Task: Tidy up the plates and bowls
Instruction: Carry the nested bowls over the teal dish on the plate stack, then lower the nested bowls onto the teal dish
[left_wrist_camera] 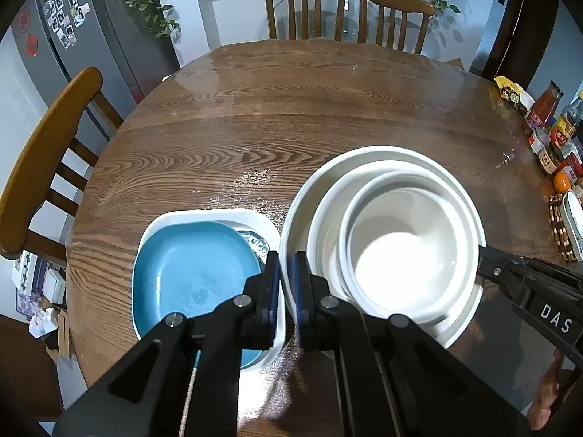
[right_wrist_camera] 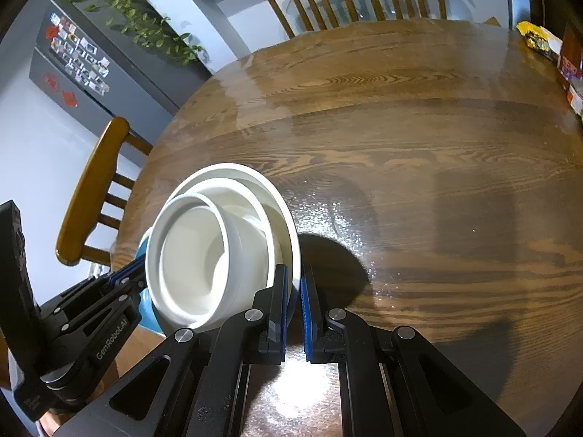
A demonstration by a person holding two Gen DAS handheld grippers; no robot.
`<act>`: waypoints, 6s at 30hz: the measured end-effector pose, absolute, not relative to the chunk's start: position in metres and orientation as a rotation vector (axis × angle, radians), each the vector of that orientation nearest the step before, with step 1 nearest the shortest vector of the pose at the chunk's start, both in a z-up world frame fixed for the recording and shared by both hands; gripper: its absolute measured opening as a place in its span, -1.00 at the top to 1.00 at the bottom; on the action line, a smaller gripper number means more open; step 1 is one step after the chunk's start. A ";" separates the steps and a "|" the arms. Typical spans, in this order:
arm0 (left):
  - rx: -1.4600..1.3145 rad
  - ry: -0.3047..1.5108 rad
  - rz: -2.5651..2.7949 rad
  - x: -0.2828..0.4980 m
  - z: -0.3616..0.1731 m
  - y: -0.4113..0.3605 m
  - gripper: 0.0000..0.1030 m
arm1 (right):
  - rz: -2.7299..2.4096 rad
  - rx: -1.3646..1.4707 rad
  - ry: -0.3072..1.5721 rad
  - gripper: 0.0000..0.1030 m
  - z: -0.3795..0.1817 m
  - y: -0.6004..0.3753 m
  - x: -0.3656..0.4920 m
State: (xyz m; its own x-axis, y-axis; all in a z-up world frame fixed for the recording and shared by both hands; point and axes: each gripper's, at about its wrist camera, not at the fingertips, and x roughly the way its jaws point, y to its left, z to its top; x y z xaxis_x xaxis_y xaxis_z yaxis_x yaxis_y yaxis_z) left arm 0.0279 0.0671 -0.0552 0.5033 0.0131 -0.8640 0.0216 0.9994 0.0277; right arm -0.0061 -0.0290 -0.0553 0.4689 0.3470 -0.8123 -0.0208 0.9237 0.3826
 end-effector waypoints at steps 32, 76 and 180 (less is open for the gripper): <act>0.001 1.011 0.047 0.020 -0.044 0.084 0.94 | 0.272 0.294 1.051 0.80 -0.044 -0.009 -0.003; -0.044 1.006 0.123 0.013 -0.041 0.112 0.94 | 0.337 0.242 1.065 0.80 -0.039 0.019 0.006; -0.130 1.109 0.288 0.009 -0.071 0.181 0.94 | 0.482 0.158 1.201 0.80 -0.071 0.091 0.040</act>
